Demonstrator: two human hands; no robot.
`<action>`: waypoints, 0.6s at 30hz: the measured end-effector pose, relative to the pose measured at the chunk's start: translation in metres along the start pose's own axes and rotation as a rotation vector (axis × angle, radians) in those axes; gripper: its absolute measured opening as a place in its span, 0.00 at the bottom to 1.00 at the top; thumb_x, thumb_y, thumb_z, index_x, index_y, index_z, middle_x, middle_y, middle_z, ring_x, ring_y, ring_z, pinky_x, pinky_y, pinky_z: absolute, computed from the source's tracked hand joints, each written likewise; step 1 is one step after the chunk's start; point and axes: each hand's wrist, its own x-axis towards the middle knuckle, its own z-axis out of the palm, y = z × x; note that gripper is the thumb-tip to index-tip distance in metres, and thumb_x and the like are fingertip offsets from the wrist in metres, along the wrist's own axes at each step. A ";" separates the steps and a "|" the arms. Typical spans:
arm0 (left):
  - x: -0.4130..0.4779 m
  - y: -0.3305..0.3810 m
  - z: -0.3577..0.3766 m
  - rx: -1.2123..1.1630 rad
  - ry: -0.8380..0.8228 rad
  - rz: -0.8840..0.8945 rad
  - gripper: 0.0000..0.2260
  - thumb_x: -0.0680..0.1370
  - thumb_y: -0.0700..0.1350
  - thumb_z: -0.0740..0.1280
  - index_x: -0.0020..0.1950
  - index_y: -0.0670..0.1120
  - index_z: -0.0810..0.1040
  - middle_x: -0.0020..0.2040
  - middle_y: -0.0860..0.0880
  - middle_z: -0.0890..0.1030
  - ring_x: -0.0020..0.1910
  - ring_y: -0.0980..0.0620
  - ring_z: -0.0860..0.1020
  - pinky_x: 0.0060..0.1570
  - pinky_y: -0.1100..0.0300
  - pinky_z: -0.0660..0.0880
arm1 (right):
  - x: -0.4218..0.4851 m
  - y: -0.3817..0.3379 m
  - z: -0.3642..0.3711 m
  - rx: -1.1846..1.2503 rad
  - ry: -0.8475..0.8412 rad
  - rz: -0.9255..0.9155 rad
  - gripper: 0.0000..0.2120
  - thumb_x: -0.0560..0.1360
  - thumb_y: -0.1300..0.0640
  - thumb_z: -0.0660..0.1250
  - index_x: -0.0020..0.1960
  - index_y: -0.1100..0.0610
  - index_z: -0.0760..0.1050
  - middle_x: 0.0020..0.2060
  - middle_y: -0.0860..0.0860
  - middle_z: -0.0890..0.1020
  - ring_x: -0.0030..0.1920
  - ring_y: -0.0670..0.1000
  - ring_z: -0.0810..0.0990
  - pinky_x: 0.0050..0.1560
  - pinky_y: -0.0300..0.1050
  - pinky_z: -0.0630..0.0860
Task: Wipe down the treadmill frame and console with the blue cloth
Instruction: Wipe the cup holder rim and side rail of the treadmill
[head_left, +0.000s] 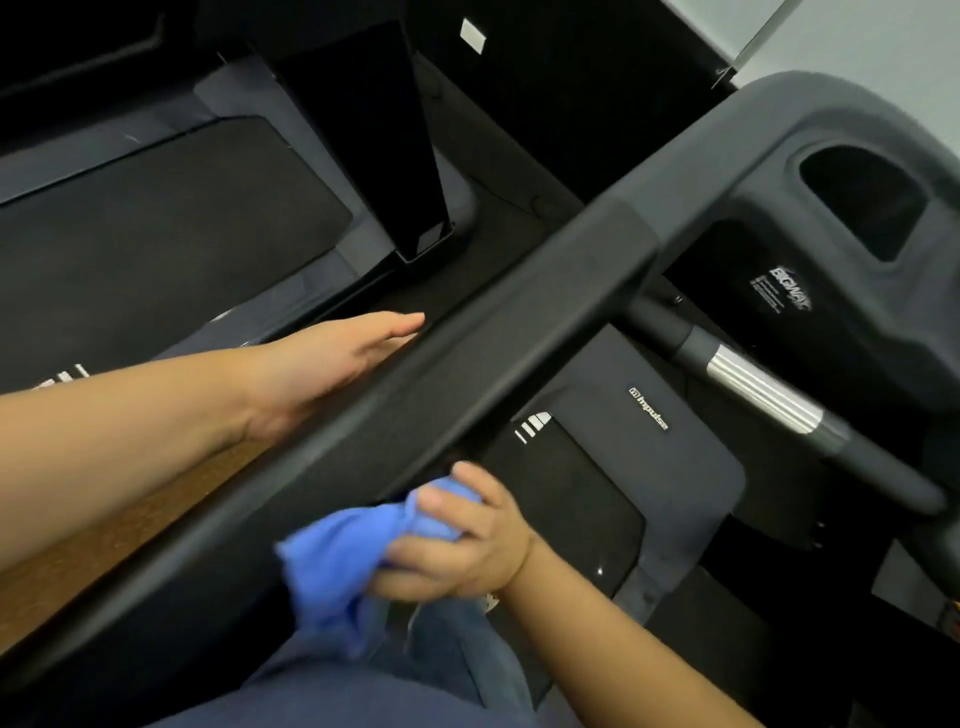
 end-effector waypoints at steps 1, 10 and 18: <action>-0.001 0.000 0.000 -0.028 -0.008 -0.023 0.18 0.72 0.57 0.60 0.39 0.50 0.87 0.42 0.48 0.86 0.35 0.51 0.84 0.34 0.60 0.80 | -0.012 0.024 -0.003 0.038 0.022 0.082 0.16 0.78 0.49 0.55 0.65 0.45 0.60 0.67 0.45 0.62 0.76 0.53 0.56 0.74 0.52 0.57; 0.000 0.006 0.004 -0.229 0.143 -0.113 0.17 0.65 0.59 0.63 0.42 0.51 0.86 0.47 0.51 0.85 0.40 0.53 0.84 0.49 0.56 0.74 | 0.030 0.177 -0.022 0.179 0.229 1.039 0.18 0.77 0.58 0.54 0.60 0.68 0.72 0.51 0.65 0.77 0.56 0.65 0.76 0.69 0.63 0.62; 0.000 0.004 0.006 -0.293 0.130 -0.066 0.17 0.69 0.57 0.62 0.41 0.49 0.87 0.43 0.49 0.86 0.36 0.53 0.84 0.34 0.62 0.80 | 0.045 0.230 -0.031 0.224 0.512 1.637 0.15 0.76 0.58 0.54 0.58 0.61 0.73 0.53 0.53 0.79 0.52 0.47 0.76 0.50 0.32 0.72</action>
